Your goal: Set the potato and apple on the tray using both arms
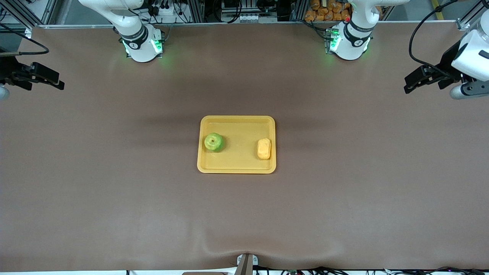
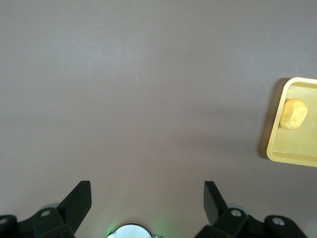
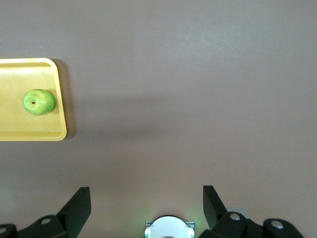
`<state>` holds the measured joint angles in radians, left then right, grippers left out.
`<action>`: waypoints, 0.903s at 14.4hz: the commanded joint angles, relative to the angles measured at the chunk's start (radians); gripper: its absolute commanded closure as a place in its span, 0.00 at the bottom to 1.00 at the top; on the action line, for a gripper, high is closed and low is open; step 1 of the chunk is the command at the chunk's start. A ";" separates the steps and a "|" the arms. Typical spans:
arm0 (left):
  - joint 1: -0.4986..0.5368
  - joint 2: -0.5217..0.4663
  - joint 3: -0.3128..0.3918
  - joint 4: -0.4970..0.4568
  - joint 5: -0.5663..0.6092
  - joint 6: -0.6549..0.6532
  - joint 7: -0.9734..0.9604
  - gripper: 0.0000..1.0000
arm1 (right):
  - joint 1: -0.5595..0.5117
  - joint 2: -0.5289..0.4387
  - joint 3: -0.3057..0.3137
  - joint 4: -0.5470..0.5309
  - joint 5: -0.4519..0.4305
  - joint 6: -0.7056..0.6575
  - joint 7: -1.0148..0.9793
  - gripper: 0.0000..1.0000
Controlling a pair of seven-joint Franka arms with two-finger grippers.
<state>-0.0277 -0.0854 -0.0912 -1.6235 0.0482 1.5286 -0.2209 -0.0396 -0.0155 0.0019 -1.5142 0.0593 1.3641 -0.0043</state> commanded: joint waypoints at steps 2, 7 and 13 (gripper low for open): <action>0.018 -0.080 -0.024 -0.073 -0.018 0.013 0.014 0.00 | -0.016 0.003 0.009 0.012 -0.013 -0.002 -0.011 0.00; 0.012 -0.085 -0.022 -0.062 -0.018 -0.013 0.061 0.00 | -0.028 0.000 0.007 0.011 -0.007 0.003 -0.011 0.00; 0.009 -0.071 -0.022 -0.047 -0.007 -0.013 0.095 0.00 | -0.025 0.002 0.010 0.005 -0.009 0.024 -0.013 0.00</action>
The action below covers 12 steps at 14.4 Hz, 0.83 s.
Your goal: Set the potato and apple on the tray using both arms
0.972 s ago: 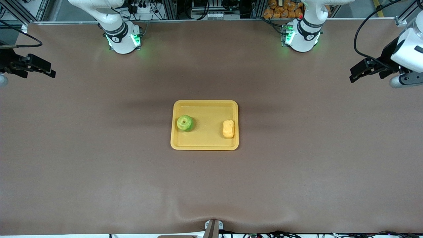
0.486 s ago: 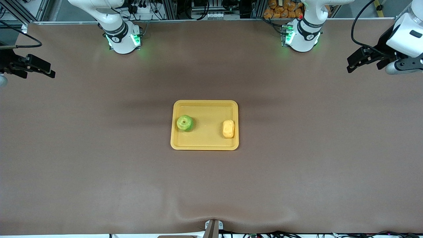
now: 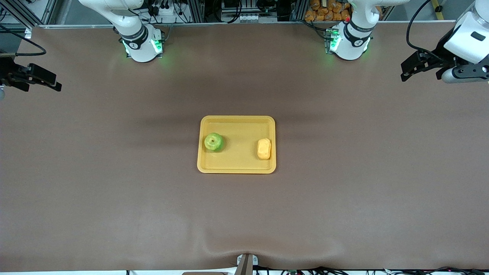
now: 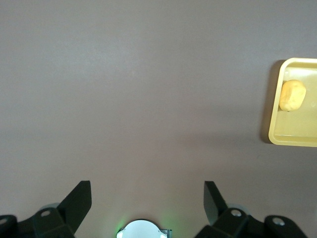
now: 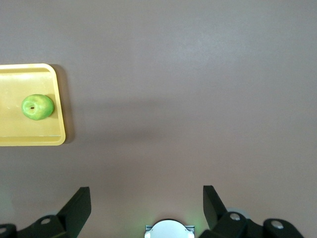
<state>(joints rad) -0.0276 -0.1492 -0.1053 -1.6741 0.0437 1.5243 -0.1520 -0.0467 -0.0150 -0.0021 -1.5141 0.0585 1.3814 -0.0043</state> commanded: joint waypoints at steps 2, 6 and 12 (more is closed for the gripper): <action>0.011 -0.004 -0.008 0.004 -0.002 -0.009 0.035 0.00 | -0.018 0.001 0.014 0.002 -0.008 0.013 -0.017 0.00; 0.012 0.008 -0.008 0.013 0.001 -0.009 0.039 0.00 | -0.018 0.004 0.014 0.000 -0.009 0.024 -0.019 0.00; 0.017 0.014 -0.005 0.031 0.001 -0.030 0.037 0.00 | -0.018 0.004 0.014 -0.001 -0.009 0.022 -0.019 0.00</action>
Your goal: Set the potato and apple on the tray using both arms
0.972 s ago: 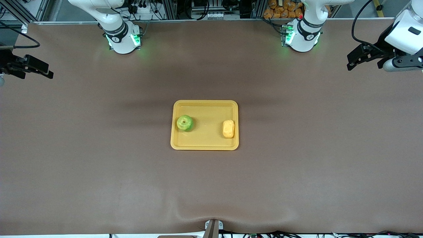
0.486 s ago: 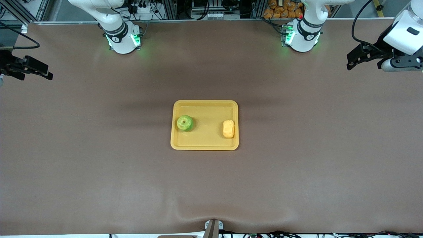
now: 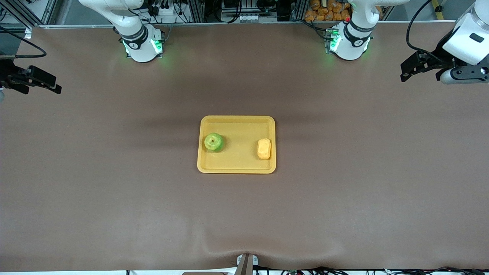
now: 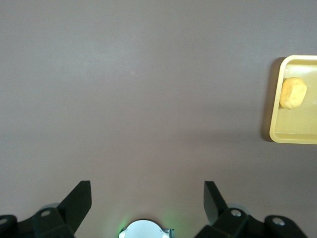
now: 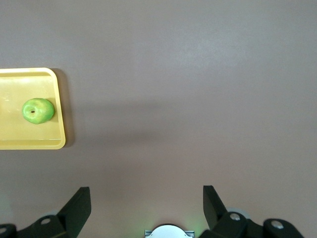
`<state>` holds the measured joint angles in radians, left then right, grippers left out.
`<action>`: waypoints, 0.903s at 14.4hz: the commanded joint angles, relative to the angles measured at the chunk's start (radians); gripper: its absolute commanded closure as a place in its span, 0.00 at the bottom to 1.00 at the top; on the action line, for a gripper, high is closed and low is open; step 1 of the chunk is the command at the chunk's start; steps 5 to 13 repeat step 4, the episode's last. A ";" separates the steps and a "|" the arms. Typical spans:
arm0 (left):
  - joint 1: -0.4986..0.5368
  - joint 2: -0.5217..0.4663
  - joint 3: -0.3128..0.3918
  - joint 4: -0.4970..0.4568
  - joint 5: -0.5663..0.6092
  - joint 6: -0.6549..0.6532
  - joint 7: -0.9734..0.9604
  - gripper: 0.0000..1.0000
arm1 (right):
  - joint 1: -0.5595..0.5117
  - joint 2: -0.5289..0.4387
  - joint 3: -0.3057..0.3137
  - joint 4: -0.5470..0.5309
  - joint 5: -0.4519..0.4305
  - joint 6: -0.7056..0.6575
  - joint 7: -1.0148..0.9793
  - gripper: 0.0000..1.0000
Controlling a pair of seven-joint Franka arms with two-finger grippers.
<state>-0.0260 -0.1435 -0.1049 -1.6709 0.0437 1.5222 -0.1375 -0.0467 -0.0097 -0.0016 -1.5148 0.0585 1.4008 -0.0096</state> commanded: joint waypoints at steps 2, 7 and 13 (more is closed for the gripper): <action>0.015 0.010 -0.004 0.030 0.001 -0.030 0.022 0.00 | -0.018 -0.001 0.014 -0.001 -0.009 0.003 -0.012 0.00; 0.012 0.010 -0.006 0.030 0.001 -0.028 0.012 0.00 | -0.016 -0.001 0.014 -0.001 -0.009 0.001 -0.013 0.00; 0.012 0.010 -0.006 0.030 0.001 -0.028 0.012 0.00 | -0.016 -0.001 0.014 -0.001 -0.009 0.001 -0.013 0.00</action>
